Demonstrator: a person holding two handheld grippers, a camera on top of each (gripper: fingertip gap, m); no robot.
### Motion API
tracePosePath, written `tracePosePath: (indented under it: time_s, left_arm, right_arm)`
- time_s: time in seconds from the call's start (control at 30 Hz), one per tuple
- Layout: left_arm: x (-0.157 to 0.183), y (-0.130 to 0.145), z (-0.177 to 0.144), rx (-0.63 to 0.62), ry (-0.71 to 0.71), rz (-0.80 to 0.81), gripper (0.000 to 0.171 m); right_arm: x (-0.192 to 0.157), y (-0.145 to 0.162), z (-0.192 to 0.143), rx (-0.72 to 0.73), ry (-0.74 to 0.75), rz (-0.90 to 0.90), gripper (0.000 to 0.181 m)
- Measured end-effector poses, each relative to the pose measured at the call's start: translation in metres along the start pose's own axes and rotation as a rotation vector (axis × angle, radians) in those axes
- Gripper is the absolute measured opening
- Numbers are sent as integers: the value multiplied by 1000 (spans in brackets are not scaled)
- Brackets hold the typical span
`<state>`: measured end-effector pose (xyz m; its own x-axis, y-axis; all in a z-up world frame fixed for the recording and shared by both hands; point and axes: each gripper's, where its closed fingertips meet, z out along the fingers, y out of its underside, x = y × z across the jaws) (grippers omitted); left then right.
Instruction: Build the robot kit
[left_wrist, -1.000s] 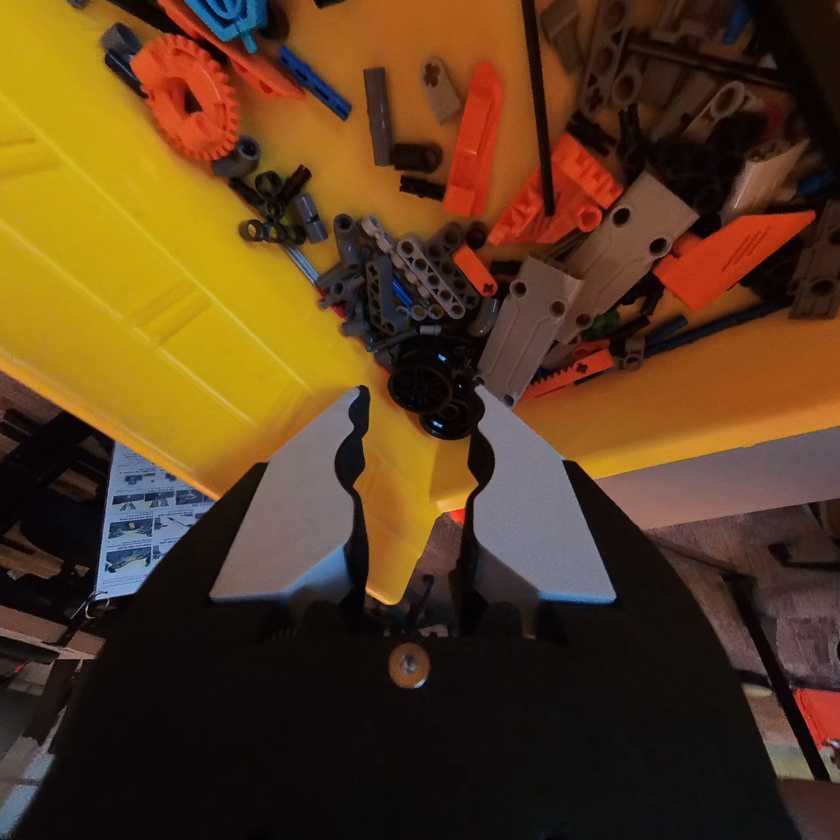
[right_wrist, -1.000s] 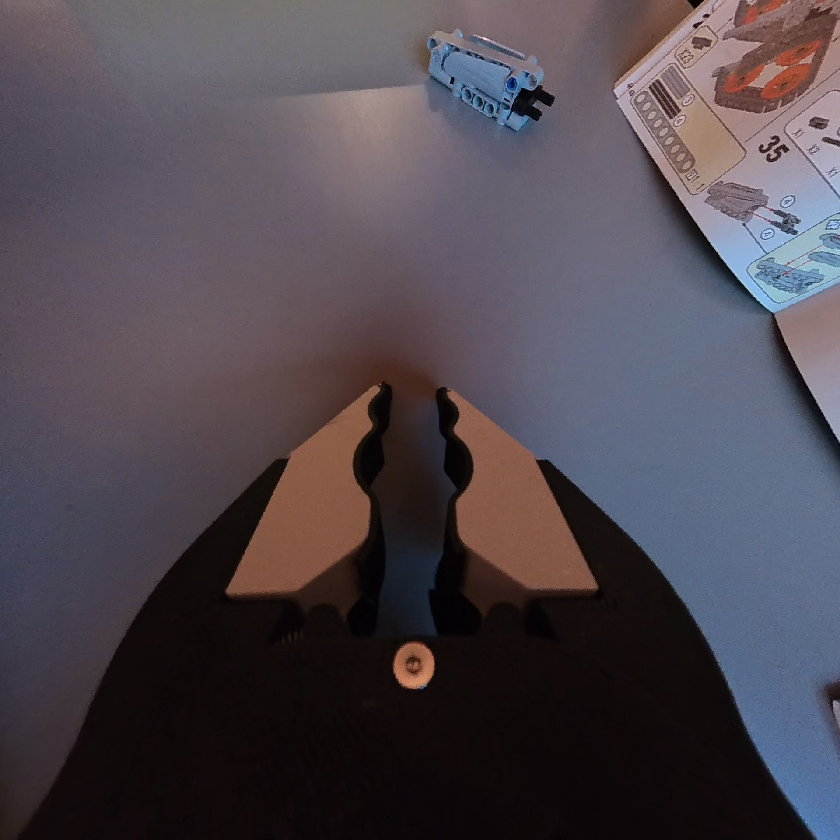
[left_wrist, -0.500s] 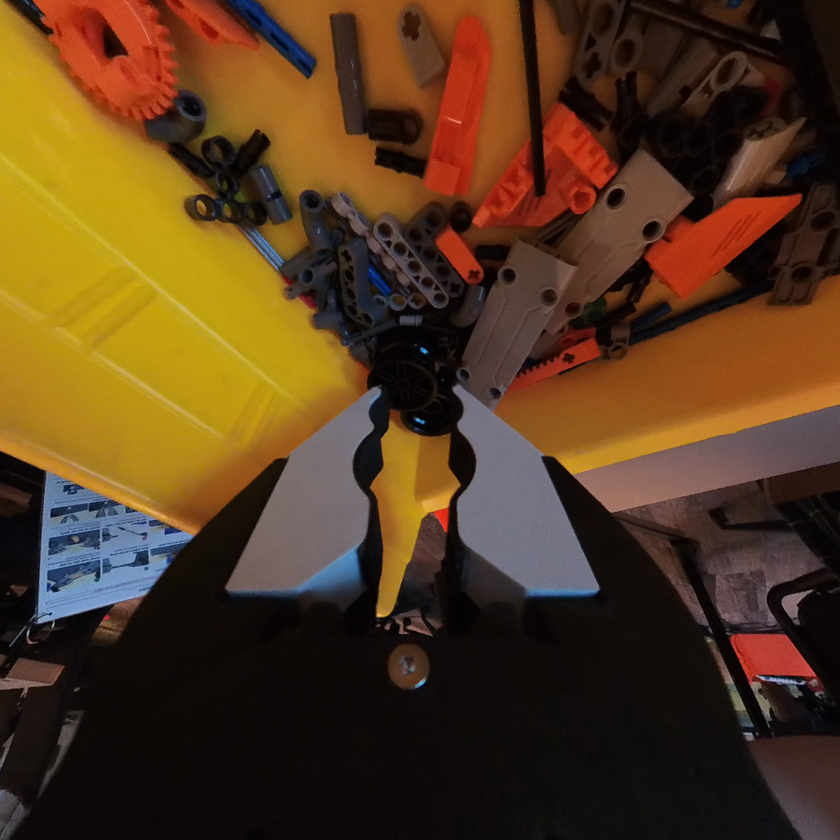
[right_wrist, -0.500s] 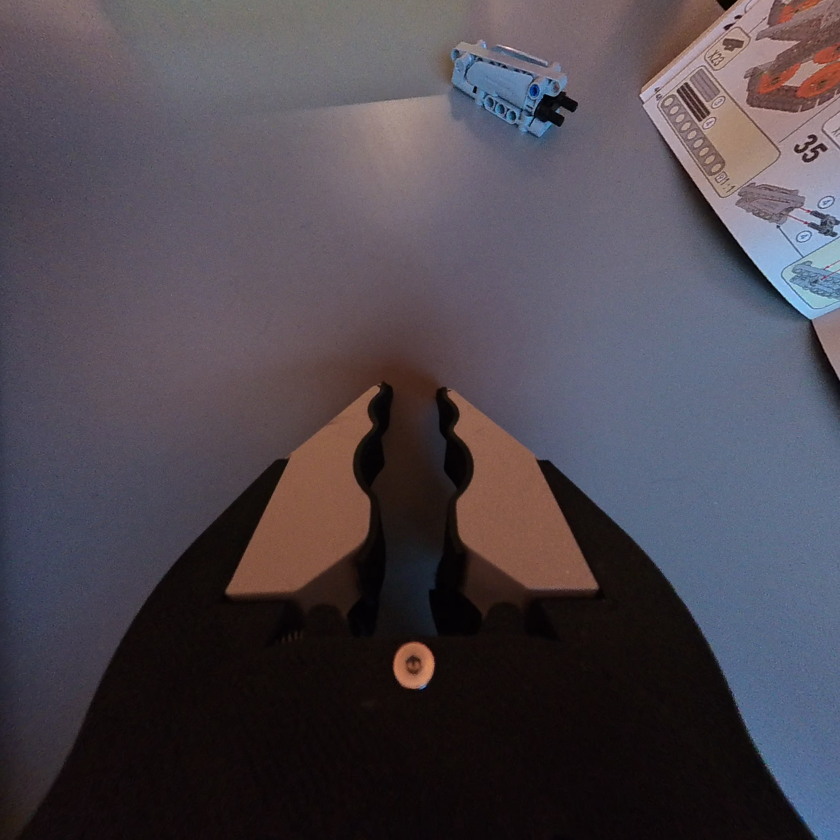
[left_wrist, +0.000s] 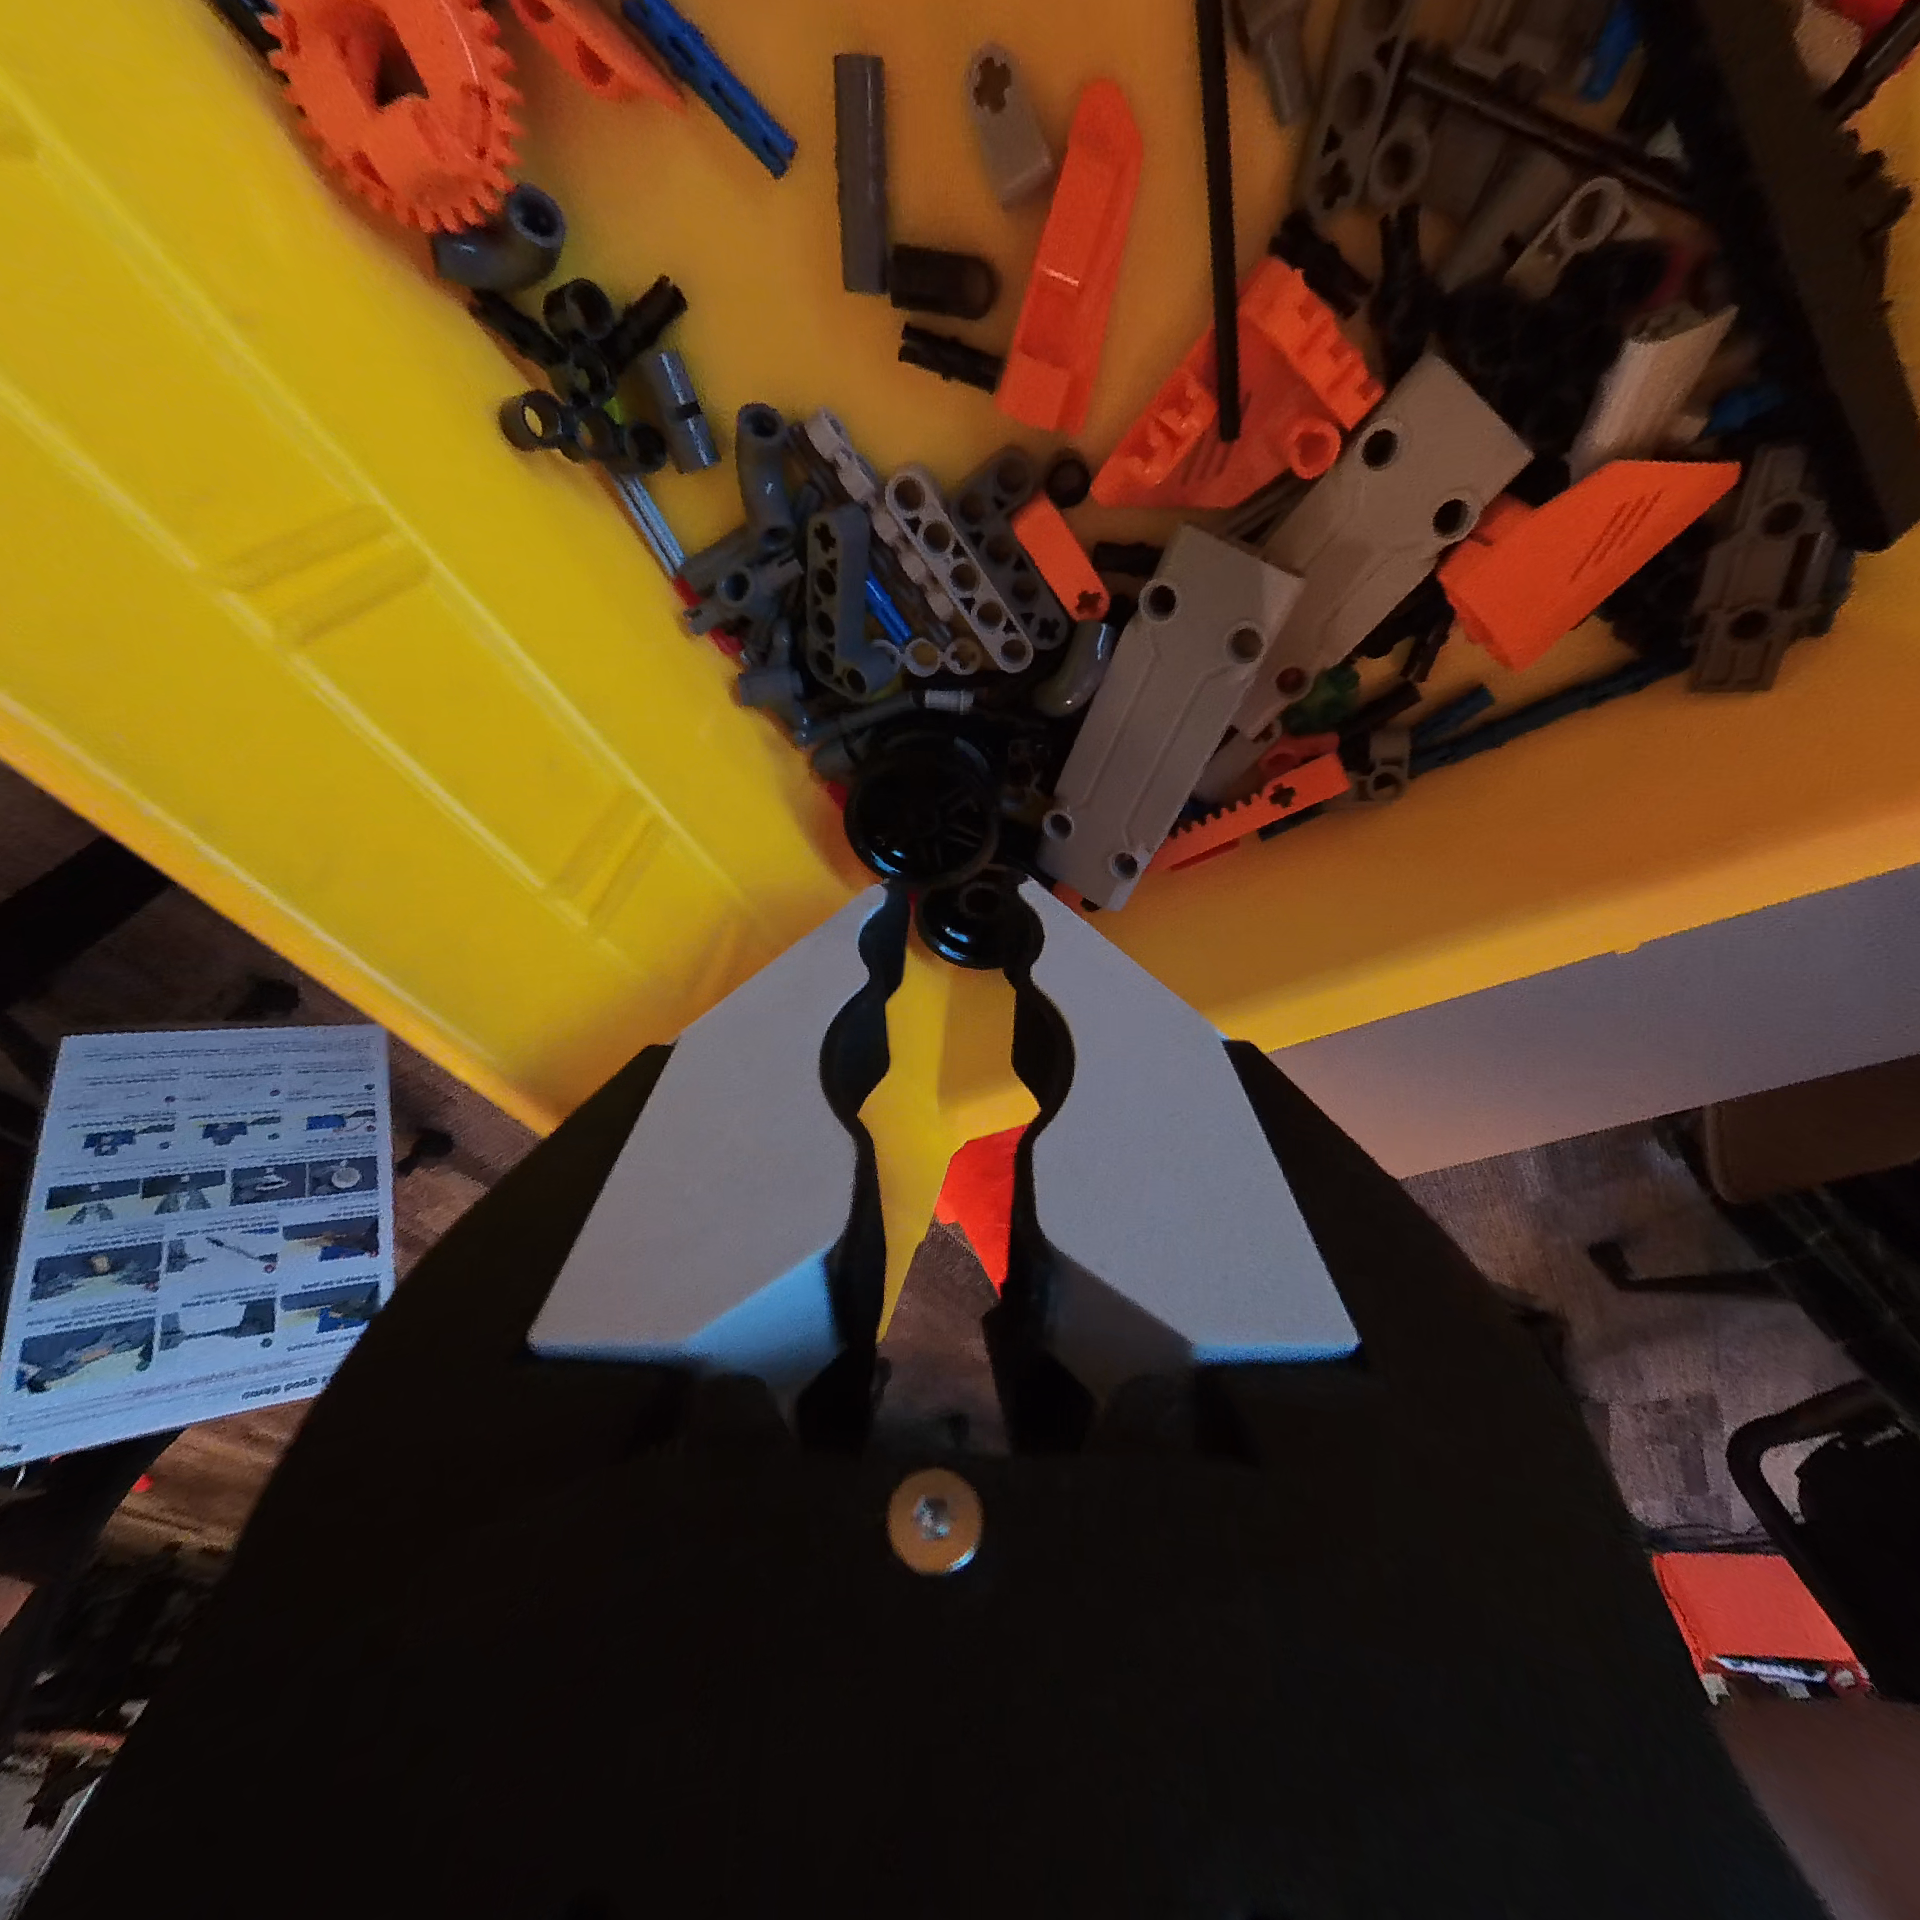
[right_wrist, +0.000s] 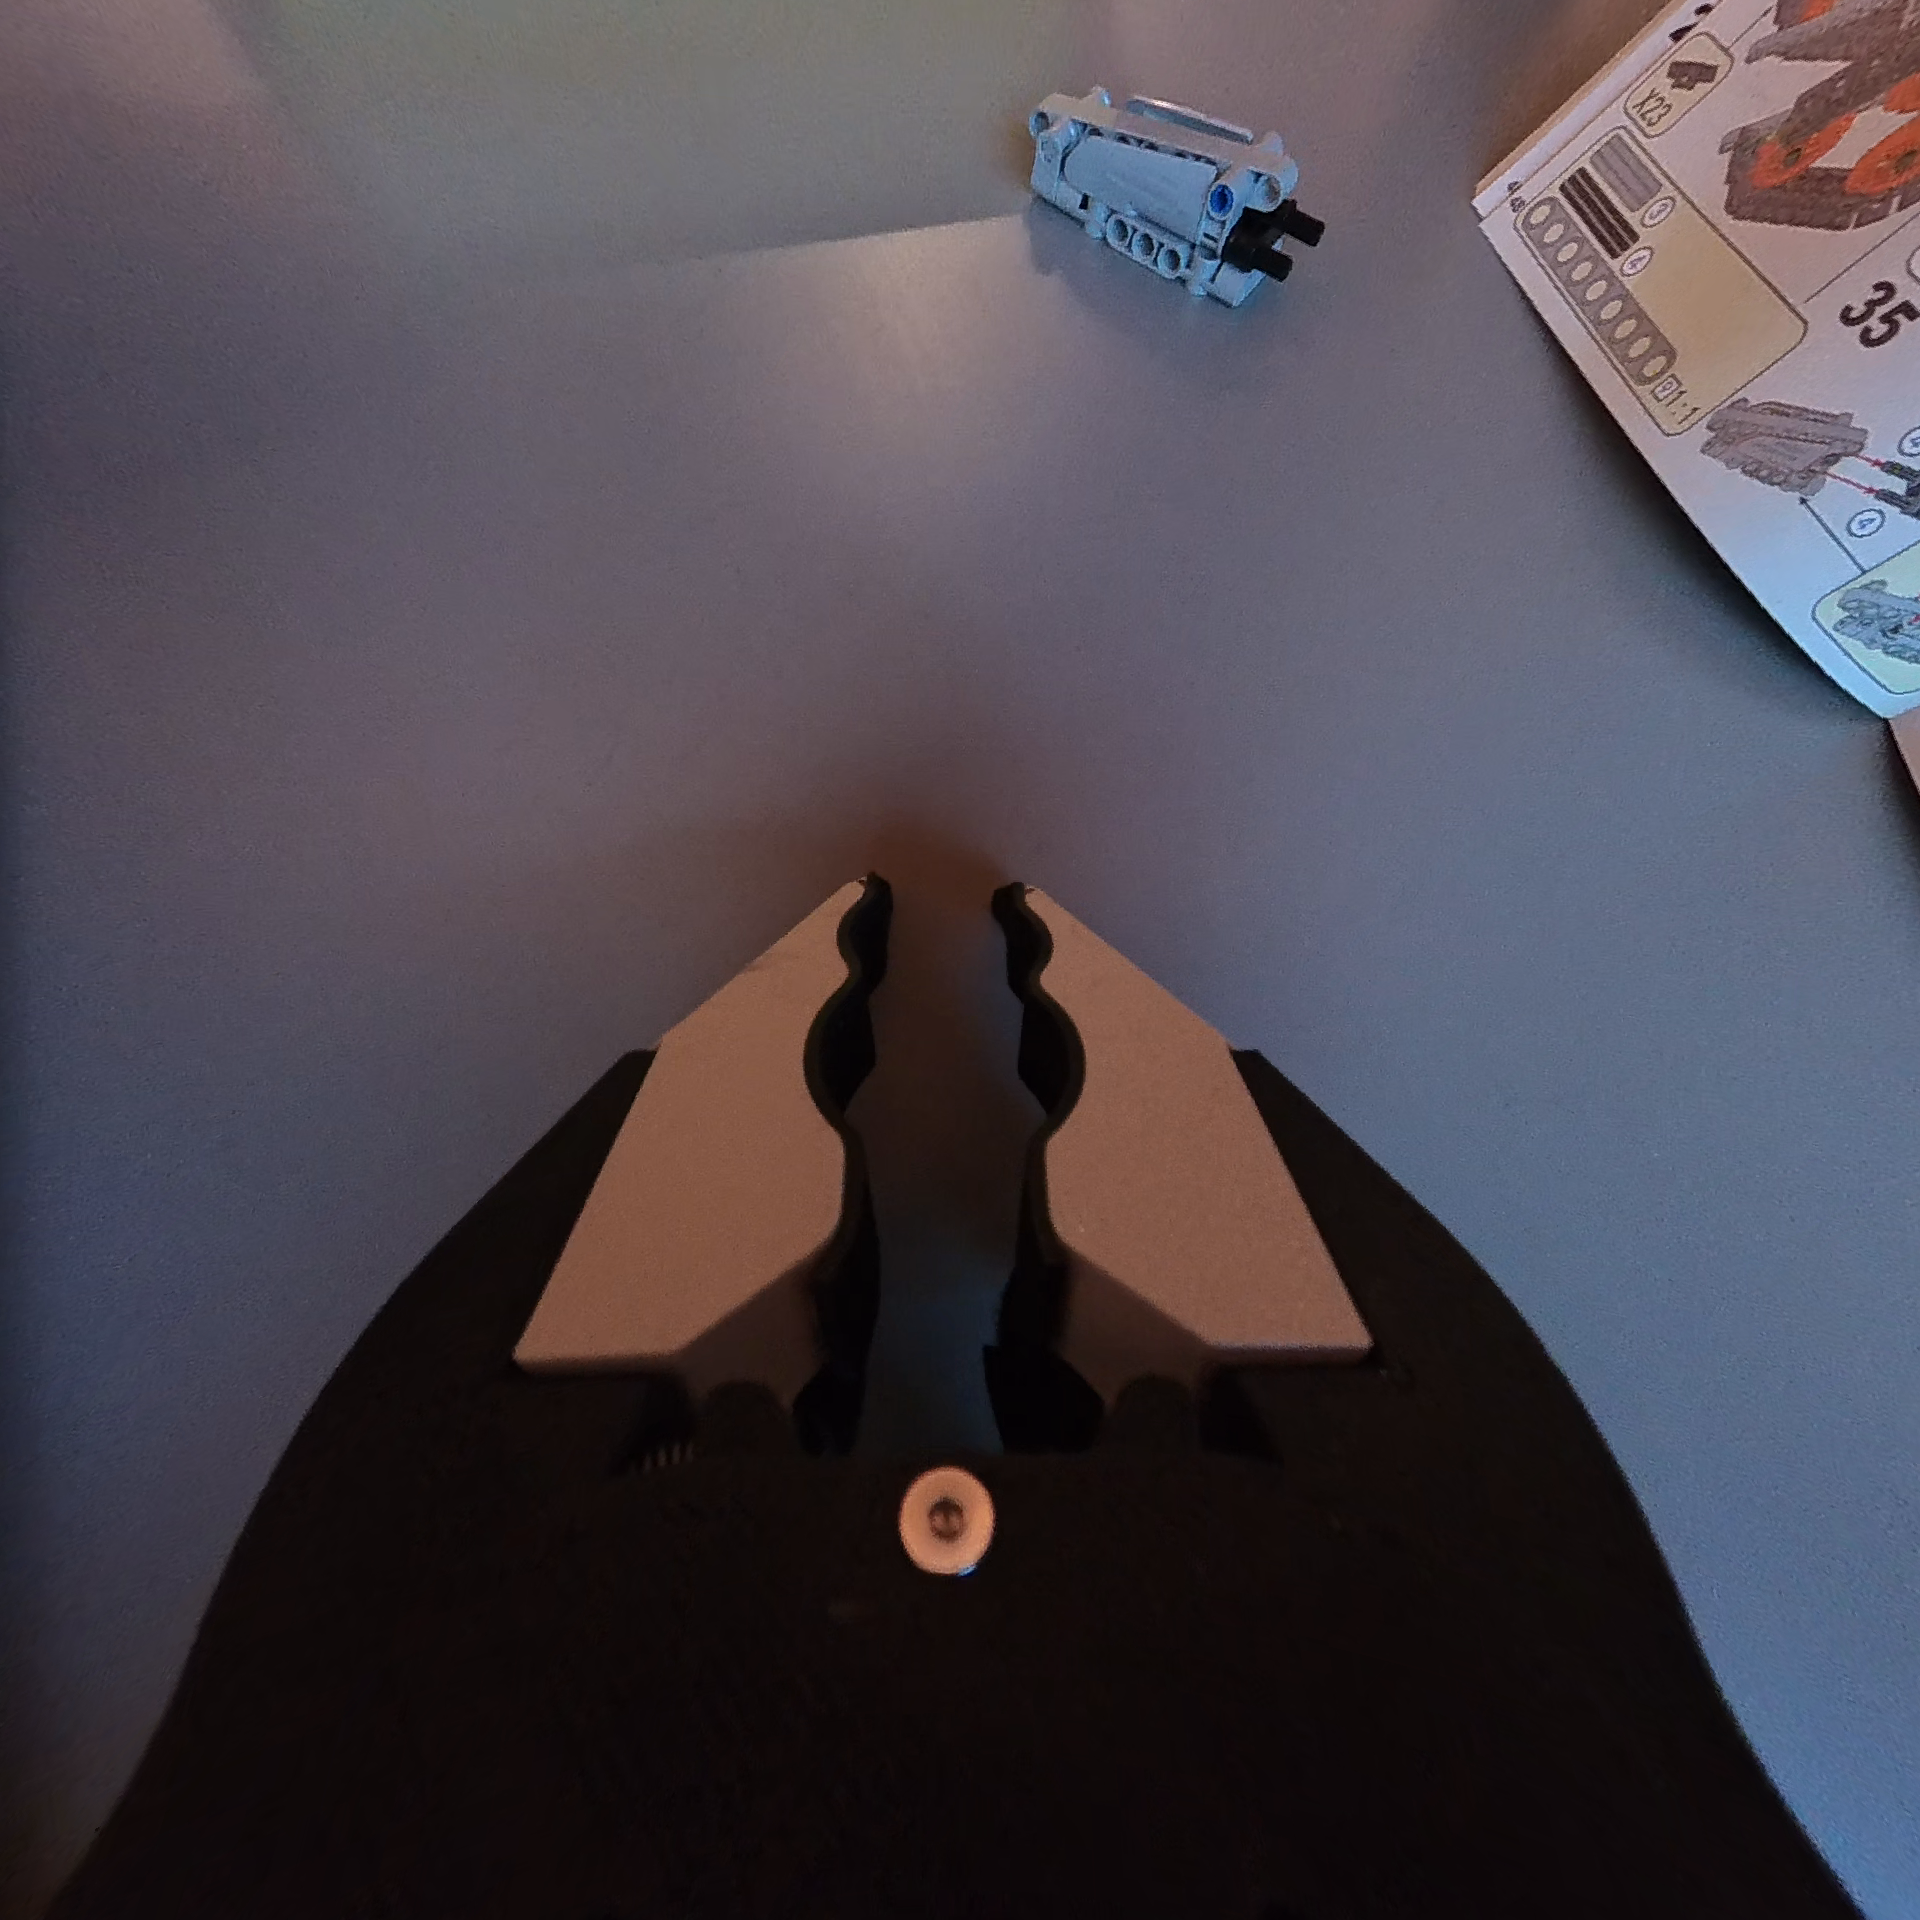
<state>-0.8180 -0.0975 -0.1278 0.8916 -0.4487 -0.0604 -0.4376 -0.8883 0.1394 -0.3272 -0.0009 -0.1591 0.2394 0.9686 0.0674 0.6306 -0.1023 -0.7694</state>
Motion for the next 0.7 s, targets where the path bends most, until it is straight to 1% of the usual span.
tracePosePath:
  time_s: [0.13, 0.2, 0.3, 0.4, 0.57, 0.63, 0.7]
  left_arm:
    - [-1, -2, 7, -21, -67, 32, 21]
    - [-4, -2, 12, -40, -105, 55, 18]
    - [-6, -3, 14, -46, -135, 69, 18]
    - [-8, -10, 10, 1, -141, 80, 5]
    - [-10, -10, 2, 50, -104, 61, 3]
    - [-6, -13, -4, 104, -66, 51, 3]
    - [0, -18, -16, 194, -17, 34, 3]
  right_arm:
    - [0, 0, 0, 0, -3, 4, 23]
    - [0, 0, 0, 0, -4, 6, 23]
    - [0, 0, 0, 0, -4, 6, 22]
    - [0, 0, 0, 0, -5, 6, 23]
    - [0, 0, 0, -1, -9, 10, 23]
    - [0, 0, 0, -1, -9, 11, 23]
    - [0, 0, 0, -1, -9, 10, 23]
